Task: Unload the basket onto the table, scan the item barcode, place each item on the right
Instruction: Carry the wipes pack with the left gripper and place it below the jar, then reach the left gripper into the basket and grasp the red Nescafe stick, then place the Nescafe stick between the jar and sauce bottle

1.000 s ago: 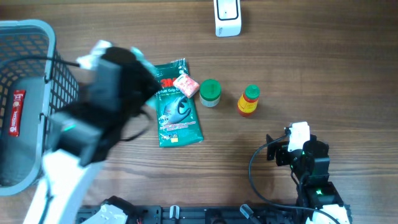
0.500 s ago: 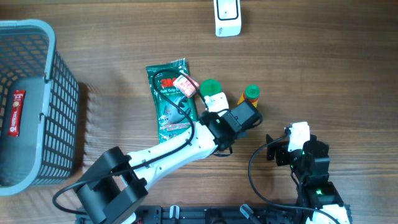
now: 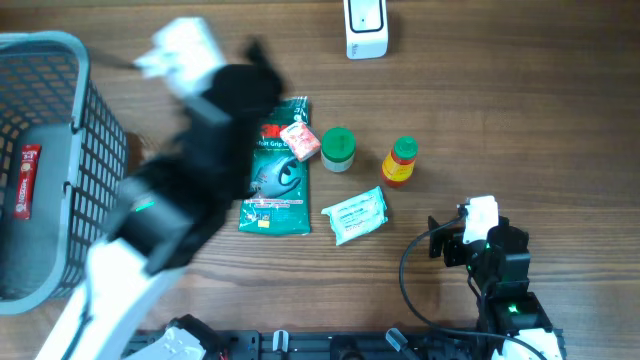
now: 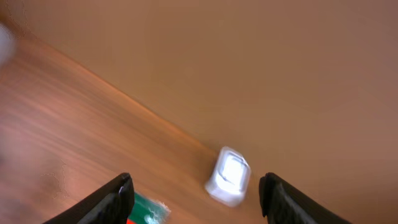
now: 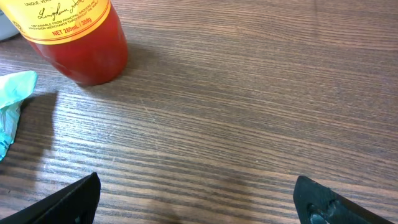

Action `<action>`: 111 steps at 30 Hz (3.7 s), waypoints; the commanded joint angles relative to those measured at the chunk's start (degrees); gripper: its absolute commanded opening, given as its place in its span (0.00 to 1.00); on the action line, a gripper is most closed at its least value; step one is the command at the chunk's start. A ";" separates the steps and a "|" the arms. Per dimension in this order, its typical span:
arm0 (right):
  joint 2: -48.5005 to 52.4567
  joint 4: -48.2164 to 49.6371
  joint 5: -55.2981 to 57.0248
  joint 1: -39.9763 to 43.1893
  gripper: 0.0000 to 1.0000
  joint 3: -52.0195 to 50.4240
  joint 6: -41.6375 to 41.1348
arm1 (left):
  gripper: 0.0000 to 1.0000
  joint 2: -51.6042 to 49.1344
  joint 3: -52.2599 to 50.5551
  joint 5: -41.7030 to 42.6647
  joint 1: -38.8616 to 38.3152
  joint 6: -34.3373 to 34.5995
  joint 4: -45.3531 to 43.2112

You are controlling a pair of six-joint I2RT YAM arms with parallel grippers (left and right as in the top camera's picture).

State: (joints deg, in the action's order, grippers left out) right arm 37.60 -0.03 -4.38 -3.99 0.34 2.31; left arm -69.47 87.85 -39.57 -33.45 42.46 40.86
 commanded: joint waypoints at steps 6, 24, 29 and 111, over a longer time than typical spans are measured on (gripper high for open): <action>-0.24 0.11 0.57 -0.17 1.00 -0.04 0.59 | 1.00 6.56 0.09 -8.33 37.00 9.44 14.47; -0.24 0.09 0.57 -0.17 1.00 -0.04 0.59 | 1.00 -19.43 -0.63 32.48 74.51 -48.74 3.65; -0.24 0.09 0.57 -0.17 1.00 -0.04 0.59 | 0.95 -29.16 -0.63 32.54 74.62 -55.74 6.91; -0.24 0.09 0.57 -0.17 1.00 -0.04 0.57 | 0.04 -20.26 -17.27 53.92 -4.90 -32.65 -15.10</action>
State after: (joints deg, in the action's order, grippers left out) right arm 37.60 -0.03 -4.38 -3.99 0.34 2.31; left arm -84.64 70.91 14.06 -37.10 10.09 28.95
